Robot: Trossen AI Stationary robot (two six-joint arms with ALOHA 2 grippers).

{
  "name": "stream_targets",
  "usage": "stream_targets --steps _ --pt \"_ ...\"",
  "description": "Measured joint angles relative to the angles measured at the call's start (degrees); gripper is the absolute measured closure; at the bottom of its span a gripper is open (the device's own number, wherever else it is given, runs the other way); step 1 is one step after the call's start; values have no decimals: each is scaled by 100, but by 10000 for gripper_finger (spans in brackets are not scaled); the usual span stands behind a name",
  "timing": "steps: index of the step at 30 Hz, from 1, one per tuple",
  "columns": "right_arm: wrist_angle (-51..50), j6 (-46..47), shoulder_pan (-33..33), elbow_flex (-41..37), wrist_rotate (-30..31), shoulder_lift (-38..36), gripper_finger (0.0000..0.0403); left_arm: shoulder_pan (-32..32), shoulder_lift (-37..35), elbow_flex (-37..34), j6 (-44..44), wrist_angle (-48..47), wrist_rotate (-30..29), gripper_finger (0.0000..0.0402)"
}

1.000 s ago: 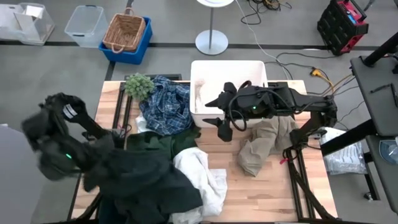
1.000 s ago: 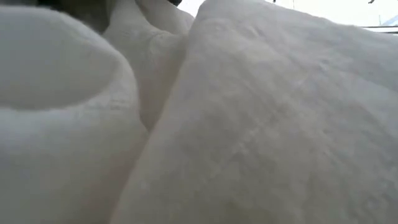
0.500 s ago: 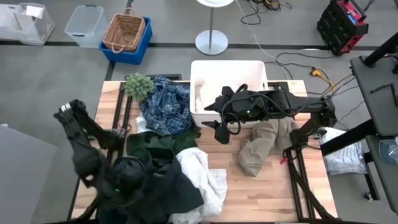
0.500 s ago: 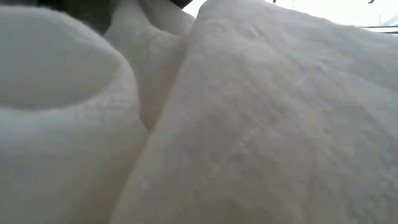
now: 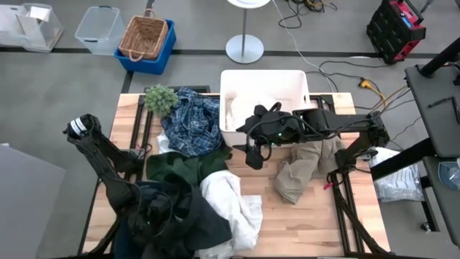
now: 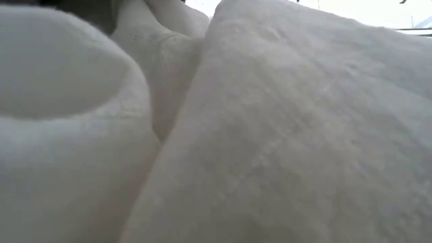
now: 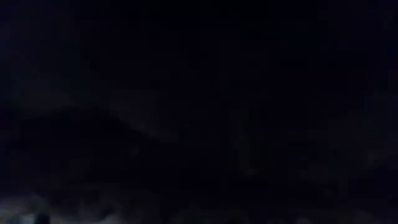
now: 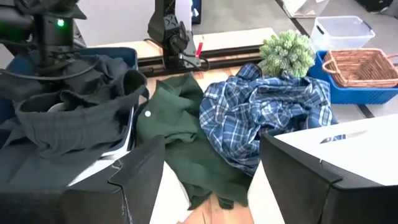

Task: Sort clothes
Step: Put the dark gray shorts in the blue bin

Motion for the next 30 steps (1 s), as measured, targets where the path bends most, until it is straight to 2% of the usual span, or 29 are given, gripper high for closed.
stream_targets --steps 5,10,15,21,24,28,30 --pt "0 -2 1 -56 0 0 156 -5 -30 -386 -152 656 161 401" --pt "9 -17 0 -60 0 0 150 -7 -71 168 266 487 168 390" --pt "78 -26 -17 -67 0 0 138 -7 -69 1239 569 -744 156 341" --pt "81 -35 -79 -67 -2 0 130 -18 3 2590 681 -2383 130 252" --pt "79 -35 -96 -69 0 0 132 -31 37 3282 1290 -2902 -374 214" --pt "85 -121 -115 -69 -2 0 137 73 230 4024 2655 -3732 -1821 187" --pt "95 -147 -125 -69 -2 0 137 257 355 4231 3455 -3717 -2289 185"
